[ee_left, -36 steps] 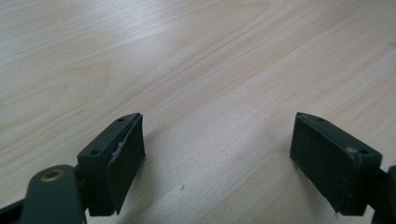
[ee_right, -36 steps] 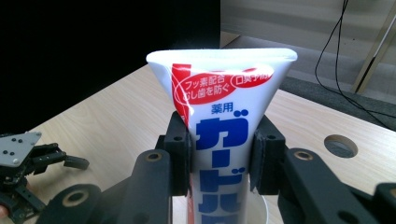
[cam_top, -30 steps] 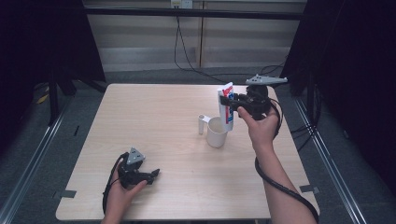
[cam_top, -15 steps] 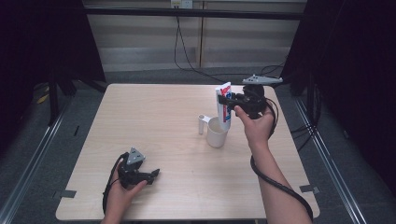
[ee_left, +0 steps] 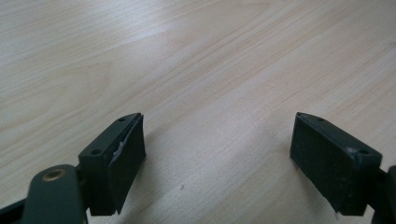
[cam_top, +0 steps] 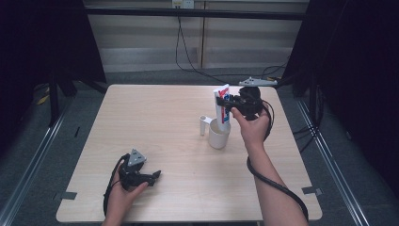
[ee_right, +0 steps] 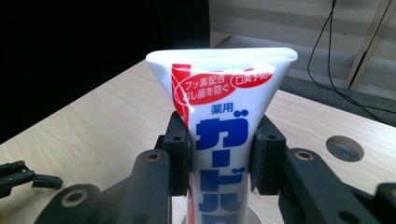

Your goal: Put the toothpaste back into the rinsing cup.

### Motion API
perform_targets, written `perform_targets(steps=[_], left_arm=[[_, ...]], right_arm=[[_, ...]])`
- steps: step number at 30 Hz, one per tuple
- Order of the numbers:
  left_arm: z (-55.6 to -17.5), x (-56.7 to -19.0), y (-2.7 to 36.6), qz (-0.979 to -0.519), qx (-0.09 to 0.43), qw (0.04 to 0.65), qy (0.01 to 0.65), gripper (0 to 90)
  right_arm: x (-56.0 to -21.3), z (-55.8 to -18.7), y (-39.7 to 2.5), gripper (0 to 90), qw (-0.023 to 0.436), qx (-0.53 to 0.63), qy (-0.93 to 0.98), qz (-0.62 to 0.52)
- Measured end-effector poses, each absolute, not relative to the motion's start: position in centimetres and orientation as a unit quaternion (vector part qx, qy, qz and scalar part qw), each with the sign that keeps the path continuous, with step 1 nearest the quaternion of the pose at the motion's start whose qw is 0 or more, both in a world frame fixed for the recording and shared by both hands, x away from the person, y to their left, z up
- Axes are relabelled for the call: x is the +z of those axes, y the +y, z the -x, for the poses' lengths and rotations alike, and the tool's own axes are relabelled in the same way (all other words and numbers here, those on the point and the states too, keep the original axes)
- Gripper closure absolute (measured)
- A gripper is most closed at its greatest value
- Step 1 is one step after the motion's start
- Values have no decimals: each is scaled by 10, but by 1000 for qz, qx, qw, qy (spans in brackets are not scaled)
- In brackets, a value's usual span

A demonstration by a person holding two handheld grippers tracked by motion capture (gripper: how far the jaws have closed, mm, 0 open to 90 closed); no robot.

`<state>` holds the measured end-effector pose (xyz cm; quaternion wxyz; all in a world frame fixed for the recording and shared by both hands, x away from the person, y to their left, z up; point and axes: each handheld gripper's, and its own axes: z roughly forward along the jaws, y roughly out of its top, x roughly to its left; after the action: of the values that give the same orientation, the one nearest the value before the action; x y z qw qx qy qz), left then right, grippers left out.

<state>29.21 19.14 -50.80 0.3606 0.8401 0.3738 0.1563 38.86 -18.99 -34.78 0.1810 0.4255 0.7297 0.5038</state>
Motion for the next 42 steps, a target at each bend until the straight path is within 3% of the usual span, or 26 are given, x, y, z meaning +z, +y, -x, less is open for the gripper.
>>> perform_targets(steps=[42], left_arm=[[-292, -508, 191, -840, 158, 362, 373, 178]], right_arm=[[-388, -392, -193, 643, 177, 492, 725, -448]])
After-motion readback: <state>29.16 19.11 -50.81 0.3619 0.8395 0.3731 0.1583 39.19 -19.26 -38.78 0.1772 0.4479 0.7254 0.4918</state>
